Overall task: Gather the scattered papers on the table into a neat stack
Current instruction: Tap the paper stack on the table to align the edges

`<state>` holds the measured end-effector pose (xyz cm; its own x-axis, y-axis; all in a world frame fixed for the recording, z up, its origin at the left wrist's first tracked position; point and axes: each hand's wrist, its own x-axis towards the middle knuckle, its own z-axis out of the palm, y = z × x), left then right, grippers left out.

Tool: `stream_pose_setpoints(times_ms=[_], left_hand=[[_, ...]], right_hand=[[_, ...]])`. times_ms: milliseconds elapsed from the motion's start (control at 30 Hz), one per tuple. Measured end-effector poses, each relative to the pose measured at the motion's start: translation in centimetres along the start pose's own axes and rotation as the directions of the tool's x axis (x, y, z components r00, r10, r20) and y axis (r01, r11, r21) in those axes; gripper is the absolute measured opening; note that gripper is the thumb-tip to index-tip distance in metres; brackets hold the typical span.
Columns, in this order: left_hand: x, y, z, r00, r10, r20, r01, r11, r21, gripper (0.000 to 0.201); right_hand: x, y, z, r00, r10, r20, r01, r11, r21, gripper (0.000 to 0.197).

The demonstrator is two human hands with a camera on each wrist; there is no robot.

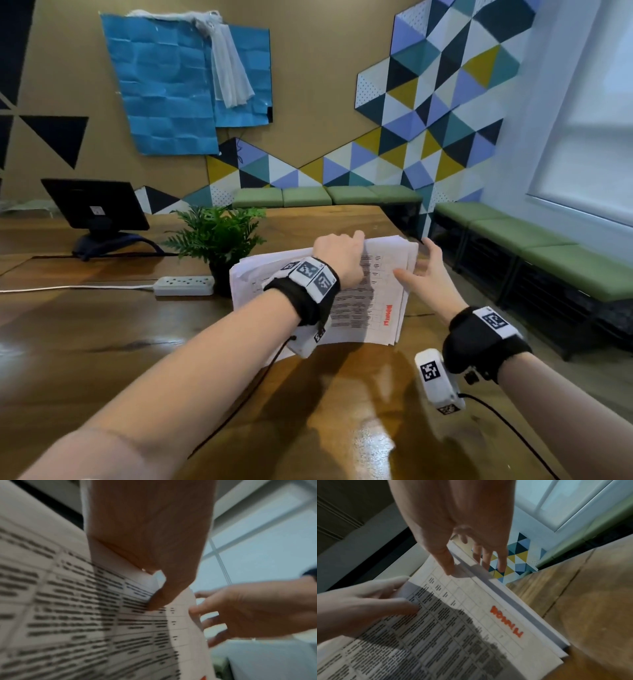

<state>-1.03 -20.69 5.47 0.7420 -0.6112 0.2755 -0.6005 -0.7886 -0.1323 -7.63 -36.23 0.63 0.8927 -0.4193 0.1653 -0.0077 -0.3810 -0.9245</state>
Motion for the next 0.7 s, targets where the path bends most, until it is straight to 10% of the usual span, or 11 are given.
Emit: stream_pose_setpoints(times_ms=[167,333,567,700], left_hand=[[0.0,-0.9,-0.3,0.996,0.078,0.043,-0.078,0.997,-0.016,0.042],[-1.6,-4.6,-2.9,0.997,-0.027,-0.070,-0.002,0.923,-0.384,0.041],[-5.7,-9.3,-1.4,0.930,-0.347,0.118,0.230,0.302,-0.925,0.049],[-7.6,-9.4,1.0,0.869,-0.434,0.238,0.297,0.072,-0.952,0.049]], right_hand=[[-1.9,4.1,0.0,0.966,0.244,-0.084,-0.241,0.970,0.039,0.092],[-3.2,5.0,0.4,0.874,0.433,0.219,-0.485,0.797,0.359,0.097],[-2.5,0.4,2.2,0.849,0.241,0.470,-0.429,0.834,0.347,0.033],[-2.6,-1.7,3.2,0.819,0.121,0.561,-0.392,0.832,0.393,0.035]])
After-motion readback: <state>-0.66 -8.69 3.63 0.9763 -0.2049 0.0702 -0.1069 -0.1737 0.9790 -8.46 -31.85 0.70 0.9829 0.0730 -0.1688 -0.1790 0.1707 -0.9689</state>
